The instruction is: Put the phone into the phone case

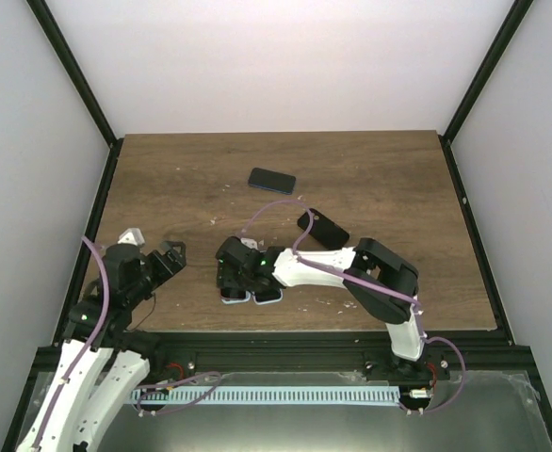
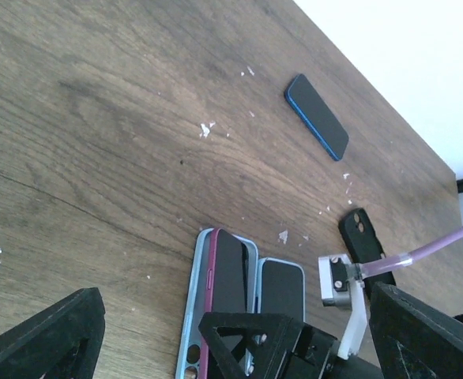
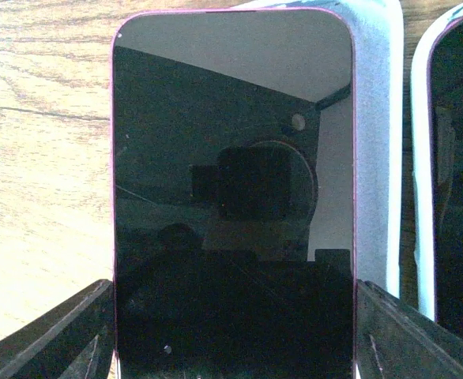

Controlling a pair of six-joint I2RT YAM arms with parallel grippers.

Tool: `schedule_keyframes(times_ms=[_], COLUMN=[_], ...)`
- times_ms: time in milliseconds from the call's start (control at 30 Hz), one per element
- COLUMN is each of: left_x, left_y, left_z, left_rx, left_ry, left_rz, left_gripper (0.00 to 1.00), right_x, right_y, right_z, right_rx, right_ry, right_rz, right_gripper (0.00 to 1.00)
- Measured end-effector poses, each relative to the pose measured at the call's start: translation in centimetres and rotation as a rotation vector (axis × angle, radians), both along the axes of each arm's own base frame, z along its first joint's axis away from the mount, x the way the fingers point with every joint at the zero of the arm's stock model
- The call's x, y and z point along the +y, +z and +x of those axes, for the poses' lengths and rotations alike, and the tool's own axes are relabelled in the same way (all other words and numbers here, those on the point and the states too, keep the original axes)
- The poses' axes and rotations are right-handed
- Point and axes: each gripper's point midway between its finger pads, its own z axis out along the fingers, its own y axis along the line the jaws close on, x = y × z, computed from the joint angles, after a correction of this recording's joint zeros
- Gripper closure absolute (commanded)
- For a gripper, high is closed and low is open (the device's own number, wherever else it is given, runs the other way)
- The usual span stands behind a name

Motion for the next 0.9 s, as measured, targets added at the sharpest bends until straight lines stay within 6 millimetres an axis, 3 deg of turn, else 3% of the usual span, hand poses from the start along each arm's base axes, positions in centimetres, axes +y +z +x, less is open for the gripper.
schedule_keyframes(times_ms=[300,500,700,900], left_x=[-1.1,-1.7,-2.4,-3.3], left_y=[-3.9,-5.7,-7.7,-9.1], left_z=[0.8,1.3,1.5,1.7], left_rx=[0.104,0.149,0.196,0.239], left_ry=[-0.035,-0.054,-0.069,-0.101], left_rz=[-0.001,-0.008,-0.042,-0.071], left_gripper=[0.12,0.15,0.21,0.24], right_x=[-0.2,-0.7,-0.5,-2.4], right_y=[-0.2,0.9,3.6,2.3], right_z=[-0.5,-0.5,-0.4,-1.9], right_rx=[-0.009,-0.036,-0.078,-0.065], right_ry=[0.001,0.017,0.038,0.108], right_rz=[-0.025,-0.035,0.009,-0.014], right_gripper=[0.18,0.08,0.15,0.38])
